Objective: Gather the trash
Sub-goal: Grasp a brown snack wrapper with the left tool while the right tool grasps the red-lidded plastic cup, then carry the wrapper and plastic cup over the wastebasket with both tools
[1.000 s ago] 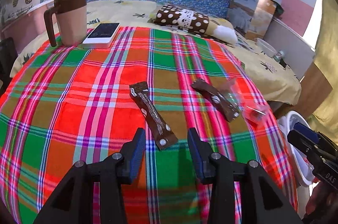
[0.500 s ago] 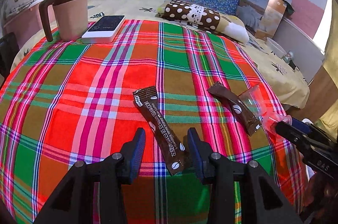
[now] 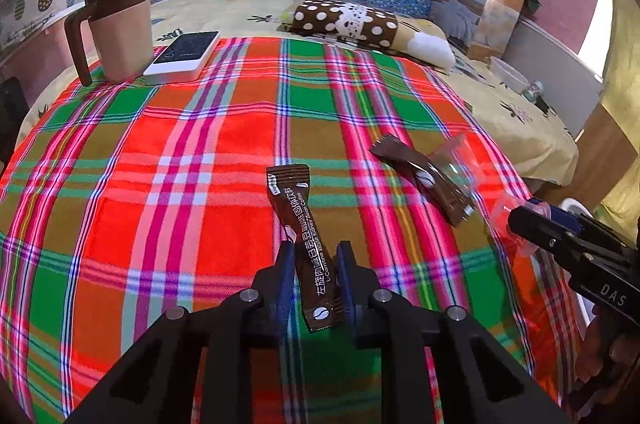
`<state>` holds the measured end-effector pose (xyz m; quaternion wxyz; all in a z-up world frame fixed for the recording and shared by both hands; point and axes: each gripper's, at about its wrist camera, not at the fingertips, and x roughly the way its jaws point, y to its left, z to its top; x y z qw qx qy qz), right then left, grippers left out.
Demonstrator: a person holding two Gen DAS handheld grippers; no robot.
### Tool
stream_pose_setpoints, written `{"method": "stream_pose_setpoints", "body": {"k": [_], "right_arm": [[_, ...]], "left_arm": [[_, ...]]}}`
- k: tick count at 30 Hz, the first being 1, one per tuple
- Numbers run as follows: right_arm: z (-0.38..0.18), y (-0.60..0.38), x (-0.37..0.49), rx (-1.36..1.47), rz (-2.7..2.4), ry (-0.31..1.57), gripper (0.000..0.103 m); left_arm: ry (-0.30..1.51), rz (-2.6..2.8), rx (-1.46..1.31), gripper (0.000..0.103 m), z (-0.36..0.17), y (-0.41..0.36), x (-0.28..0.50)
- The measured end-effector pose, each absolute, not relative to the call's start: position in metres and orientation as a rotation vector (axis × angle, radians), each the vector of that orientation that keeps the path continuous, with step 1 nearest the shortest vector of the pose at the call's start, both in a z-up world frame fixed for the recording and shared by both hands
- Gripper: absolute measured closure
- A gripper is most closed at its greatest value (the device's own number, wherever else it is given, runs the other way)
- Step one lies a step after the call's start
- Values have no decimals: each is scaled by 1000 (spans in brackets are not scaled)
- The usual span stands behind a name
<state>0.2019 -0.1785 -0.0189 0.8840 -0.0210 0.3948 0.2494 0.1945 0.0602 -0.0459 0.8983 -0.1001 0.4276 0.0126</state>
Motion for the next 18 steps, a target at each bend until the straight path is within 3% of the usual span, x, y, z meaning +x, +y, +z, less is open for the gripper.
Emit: {"method": "stream_pose_setpoints", "body": {"k": [18], "right_arm": [[10,-202,162,-24,449,703,54]], "left_arm": [[837,-91,-154,83,-16,19,138]]}}
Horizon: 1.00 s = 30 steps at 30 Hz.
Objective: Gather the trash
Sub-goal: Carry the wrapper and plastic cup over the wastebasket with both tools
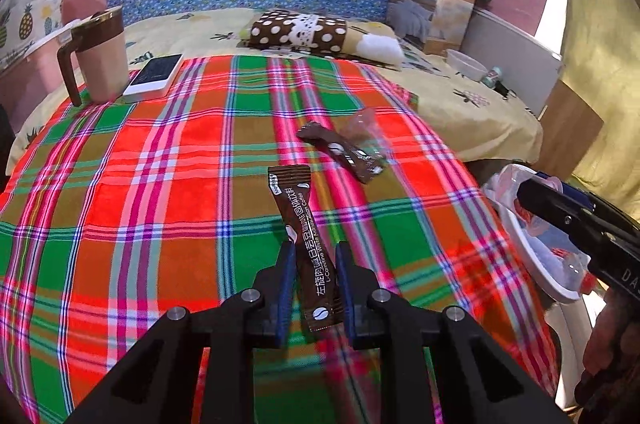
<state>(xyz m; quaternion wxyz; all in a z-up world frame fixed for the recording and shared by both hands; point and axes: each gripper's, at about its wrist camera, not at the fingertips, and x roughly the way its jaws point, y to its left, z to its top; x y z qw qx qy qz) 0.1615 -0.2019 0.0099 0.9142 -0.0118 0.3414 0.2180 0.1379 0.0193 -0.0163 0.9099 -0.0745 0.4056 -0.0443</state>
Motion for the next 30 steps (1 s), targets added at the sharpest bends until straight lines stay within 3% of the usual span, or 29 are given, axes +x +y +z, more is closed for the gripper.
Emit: {"method": "stream_pose_setpoints", "body": {"k": [30], "right_arm": [[10,-287,137,71,247,669,54]], "left_arm": [[795,-345,-85,83,10,-75,138]]}}
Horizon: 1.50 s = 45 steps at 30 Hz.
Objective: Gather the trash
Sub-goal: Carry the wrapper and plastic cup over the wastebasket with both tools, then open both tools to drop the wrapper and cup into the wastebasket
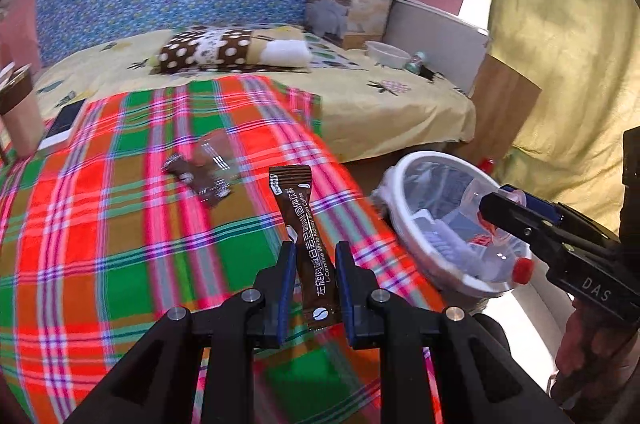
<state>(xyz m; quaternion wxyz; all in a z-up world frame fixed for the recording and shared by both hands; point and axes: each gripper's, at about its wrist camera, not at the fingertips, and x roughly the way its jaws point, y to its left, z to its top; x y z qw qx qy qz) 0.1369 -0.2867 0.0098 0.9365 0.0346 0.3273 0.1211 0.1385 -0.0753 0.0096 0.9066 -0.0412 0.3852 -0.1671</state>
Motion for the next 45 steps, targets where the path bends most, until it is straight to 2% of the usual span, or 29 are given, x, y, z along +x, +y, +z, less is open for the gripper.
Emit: {"method": "stream_pose_setpoints", "body": {"k": [22,38,41,43,45], "right_arm": [[-6,-369,135,166,49,717,54],[-23,-390,140,214,24,783,53],[-21,-392,139,225,26,772,53],[-21,-393,140,229,24,769,53],[-21,-393,139,232,23,765,53]], "left_arm": [[824,-581,8,83,2,-192,170],[875,-634,18,82,-22,-225,187],[868,-637,17,81,-21,-226,187],[862,-641,15,74,-21,-226,187],[862,-645,10,72,-20,-225,186]]}}
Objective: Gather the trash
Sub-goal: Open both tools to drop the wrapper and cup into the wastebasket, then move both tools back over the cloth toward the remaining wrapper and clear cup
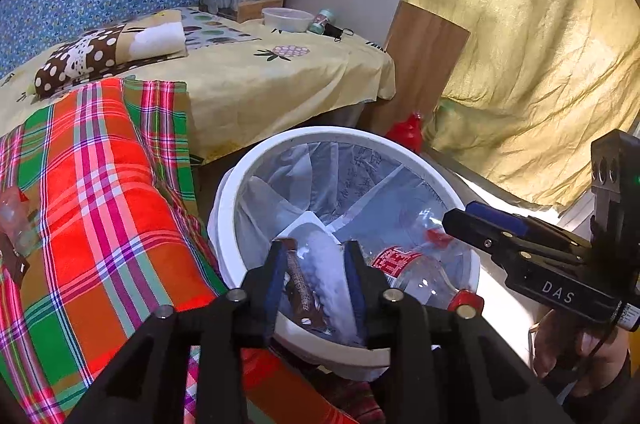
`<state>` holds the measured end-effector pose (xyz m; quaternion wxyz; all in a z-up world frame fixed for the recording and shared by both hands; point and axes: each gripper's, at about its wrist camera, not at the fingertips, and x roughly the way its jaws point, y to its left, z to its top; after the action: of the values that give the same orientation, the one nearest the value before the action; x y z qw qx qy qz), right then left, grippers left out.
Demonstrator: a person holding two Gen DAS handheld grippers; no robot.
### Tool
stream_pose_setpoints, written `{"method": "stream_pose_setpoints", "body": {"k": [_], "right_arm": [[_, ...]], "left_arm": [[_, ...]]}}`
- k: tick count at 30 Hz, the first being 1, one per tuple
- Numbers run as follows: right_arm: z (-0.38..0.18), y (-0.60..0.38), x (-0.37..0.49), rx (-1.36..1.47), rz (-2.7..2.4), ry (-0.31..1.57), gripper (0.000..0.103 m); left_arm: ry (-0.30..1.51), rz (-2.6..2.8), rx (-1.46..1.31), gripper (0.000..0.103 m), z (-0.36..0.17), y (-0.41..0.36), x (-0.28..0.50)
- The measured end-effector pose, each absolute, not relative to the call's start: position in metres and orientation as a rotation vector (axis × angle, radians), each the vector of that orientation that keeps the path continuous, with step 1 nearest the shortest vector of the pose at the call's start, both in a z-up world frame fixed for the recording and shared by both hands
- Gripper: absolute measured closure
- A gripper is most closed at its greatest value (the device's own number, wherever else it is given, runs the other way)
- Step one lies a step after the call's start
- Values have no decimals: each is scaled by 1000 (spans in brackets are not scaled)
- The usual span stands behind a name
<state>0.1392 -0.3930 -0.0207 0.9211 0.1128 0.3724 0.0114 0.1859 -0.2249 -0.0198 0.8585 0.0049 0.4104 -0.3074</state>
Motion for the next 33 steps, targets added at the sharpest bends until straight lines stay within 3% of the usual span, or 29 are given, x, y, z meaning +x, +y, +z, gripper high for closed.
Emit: {"method": "stream_pose_setpoints", "body": {"k": [15,33], "right_arm": [[-4,-366,124,192,80,725,52],[1,-300,115,138,268,718,52]], "left_arm": [[847,-597,-39,72,-7,-192,165],[822,-413,-100,72,-4,-100,122]]}}
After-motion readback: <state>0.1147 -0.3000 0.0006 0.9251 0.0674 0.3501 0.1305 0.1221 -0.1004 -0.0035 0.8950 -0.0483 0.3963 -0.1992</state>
